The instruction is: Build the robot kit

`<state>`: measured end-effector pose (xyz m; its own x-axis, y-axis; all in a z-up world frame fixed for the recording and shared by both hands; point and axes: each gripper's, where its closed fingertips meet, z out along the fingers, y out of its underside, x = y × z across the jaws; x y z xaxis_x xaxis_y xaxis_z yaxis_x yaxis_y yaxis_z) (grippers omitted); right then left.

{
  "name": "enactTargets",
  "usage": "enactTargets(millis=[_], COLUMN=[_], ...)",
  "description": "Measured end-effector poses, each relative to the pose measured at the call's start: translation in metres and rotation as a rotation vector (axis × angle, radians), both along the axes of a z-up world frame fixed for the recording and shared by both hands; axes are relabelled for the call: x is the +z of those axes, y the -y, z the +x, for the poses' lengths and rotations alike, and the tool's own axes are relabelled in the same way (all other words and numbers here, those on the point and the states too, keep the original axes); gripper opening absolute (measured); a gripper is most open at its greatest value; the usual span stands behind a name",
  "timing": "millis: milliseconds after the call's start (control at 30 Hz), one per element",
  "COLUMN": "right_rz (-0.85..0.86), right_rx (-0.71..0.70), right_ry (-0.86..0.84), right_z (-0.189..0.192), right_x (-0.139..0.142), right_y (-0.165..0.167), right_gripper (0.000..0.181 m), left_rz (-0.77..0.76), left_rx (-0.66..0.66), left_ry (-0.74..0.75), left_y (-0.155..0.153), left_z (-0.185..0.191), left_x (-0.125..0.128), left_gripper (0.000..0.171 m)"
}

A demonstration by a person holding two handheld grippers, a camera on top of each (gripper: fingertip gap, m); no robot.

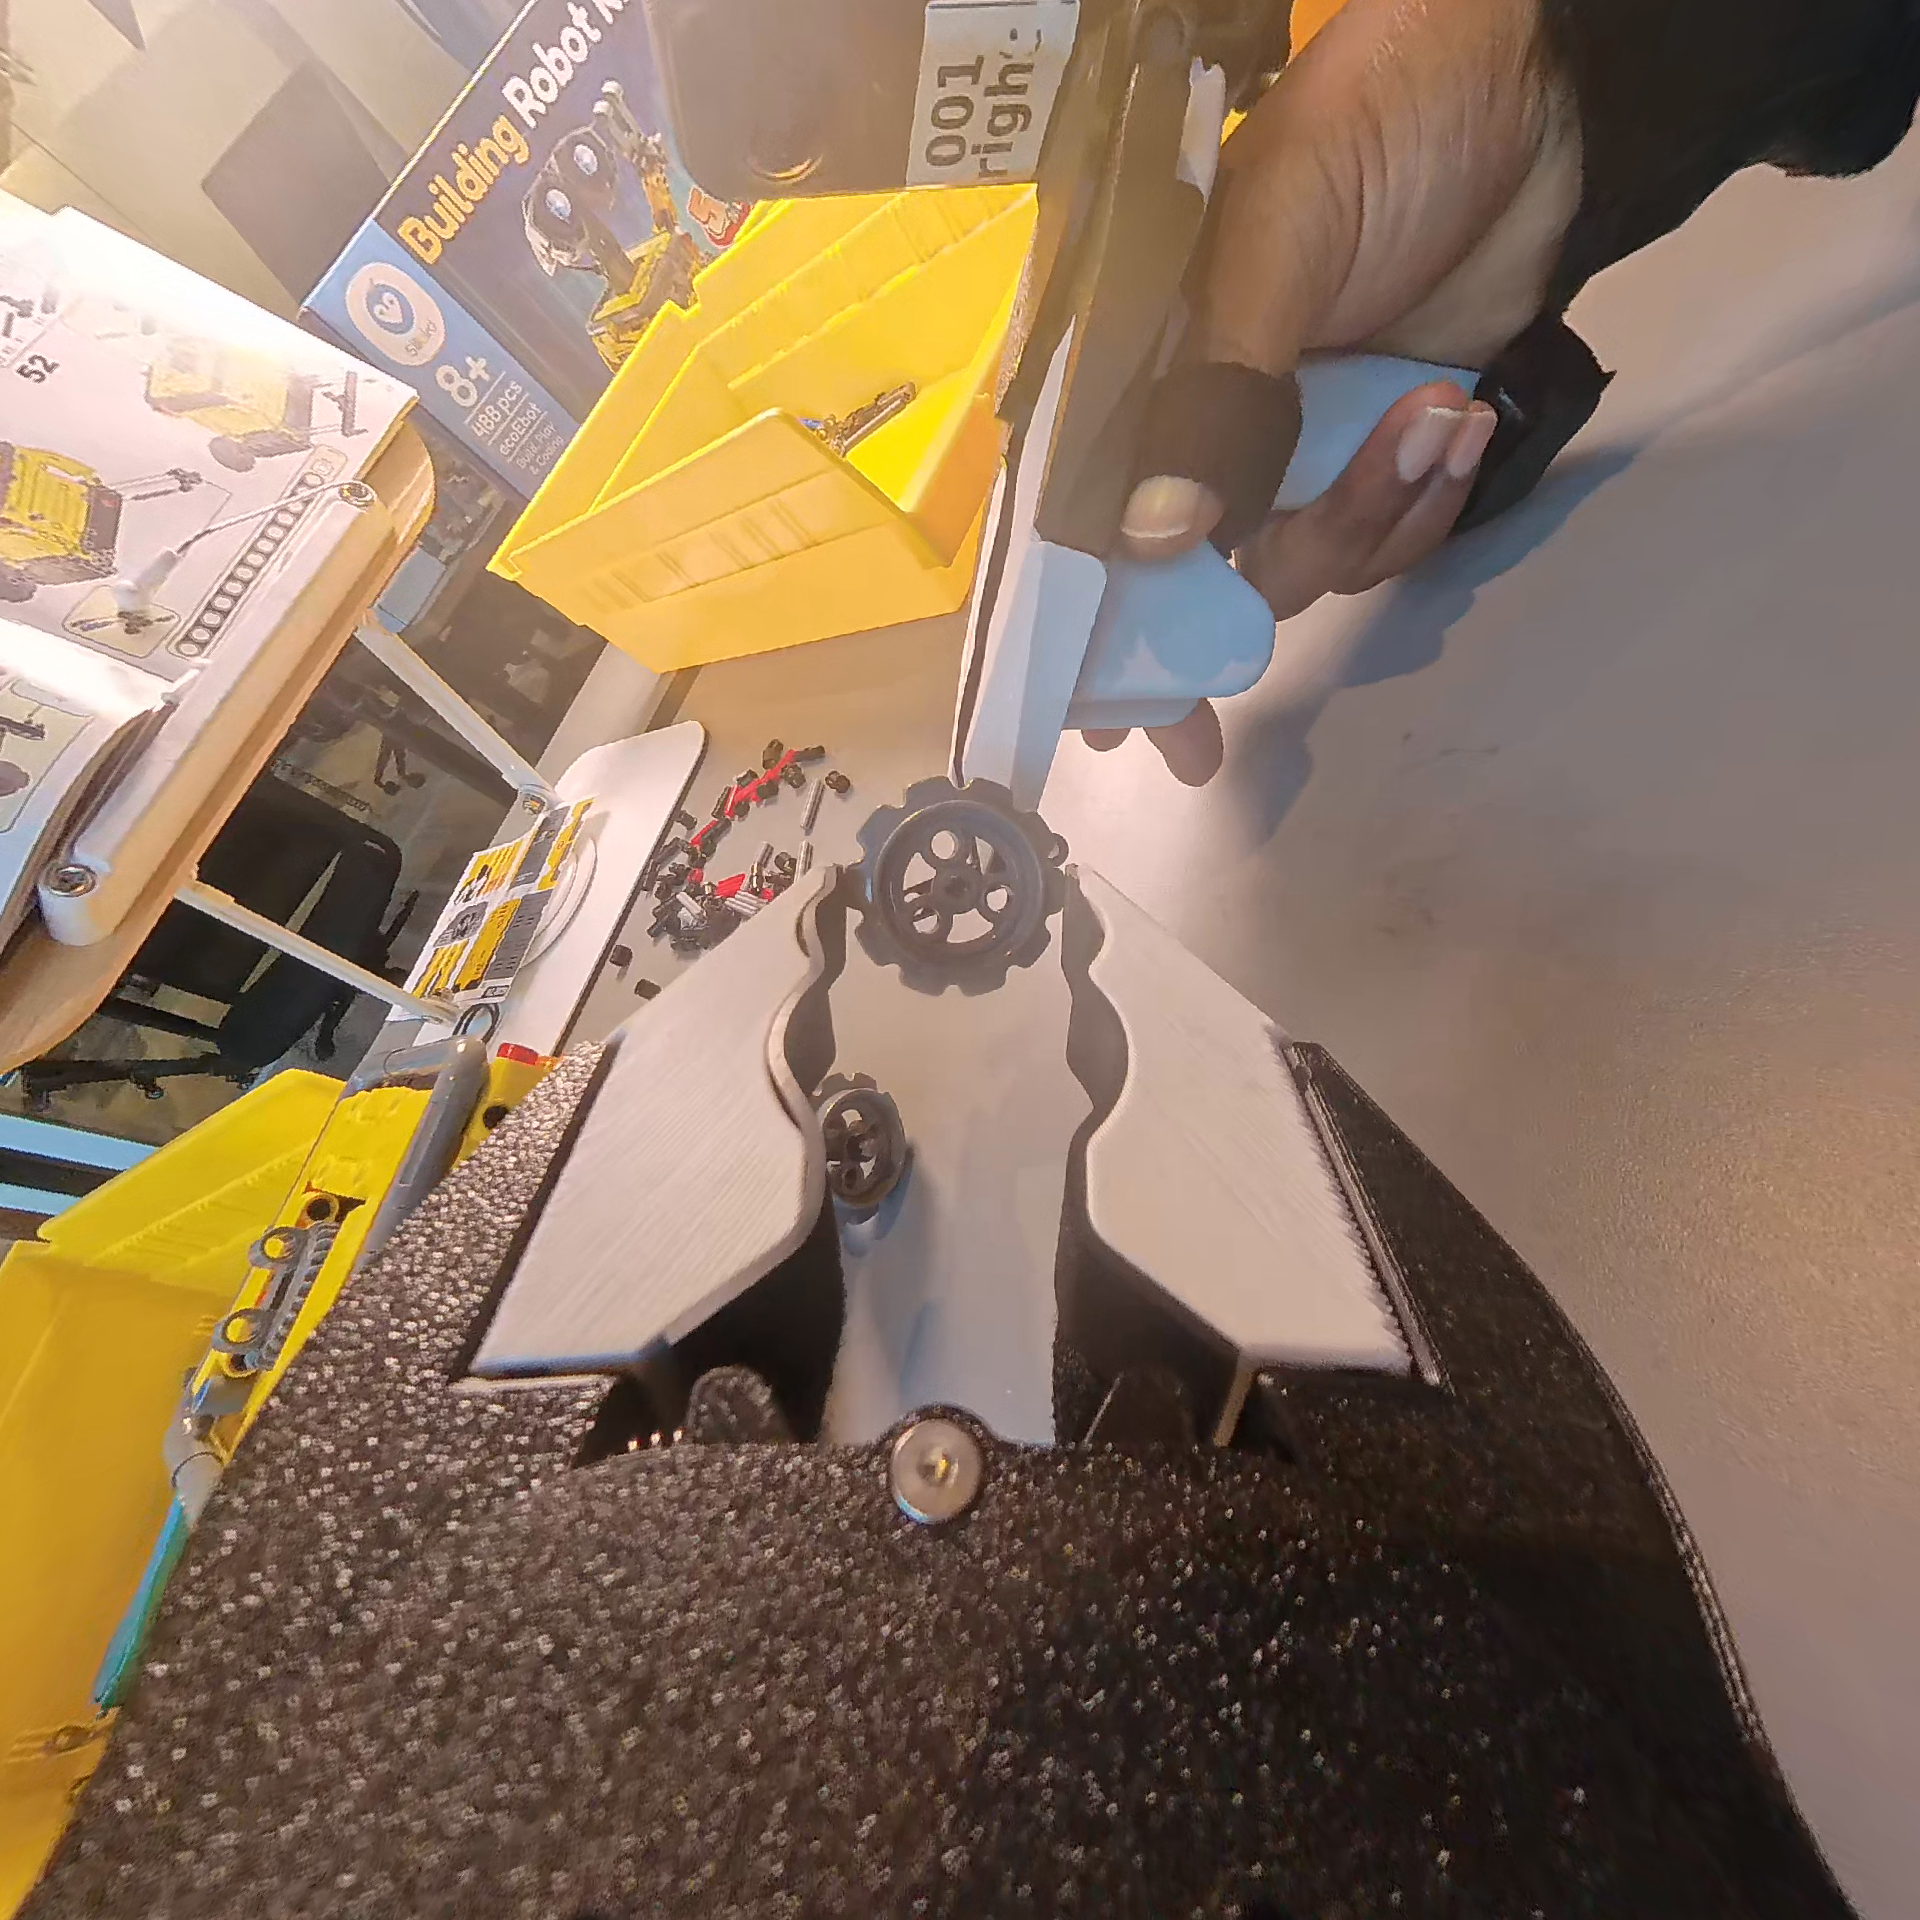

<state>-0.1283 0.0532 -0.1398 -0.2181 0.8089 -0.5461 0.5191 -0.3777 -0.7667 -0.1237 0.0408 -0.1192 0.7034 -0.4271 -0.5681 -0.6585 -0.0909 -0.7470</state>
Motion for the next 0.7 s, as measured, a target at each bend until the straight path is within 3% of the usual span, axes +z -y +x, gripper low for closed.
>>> enactTargets(millis=[700], right_rz=[0.132], right_rx=[0.054], right_ry=[0.041], right_z=[0.006], right_x=[-0.008], right_y=[0.0], right_gripper=[0.008], left_rz=[-0.034], left_rx=[-0.04], left_ry=[-0.096], left_y=[0.004], left_z=[0.005], left_x=[-0.013], left_gripper=[0.039])
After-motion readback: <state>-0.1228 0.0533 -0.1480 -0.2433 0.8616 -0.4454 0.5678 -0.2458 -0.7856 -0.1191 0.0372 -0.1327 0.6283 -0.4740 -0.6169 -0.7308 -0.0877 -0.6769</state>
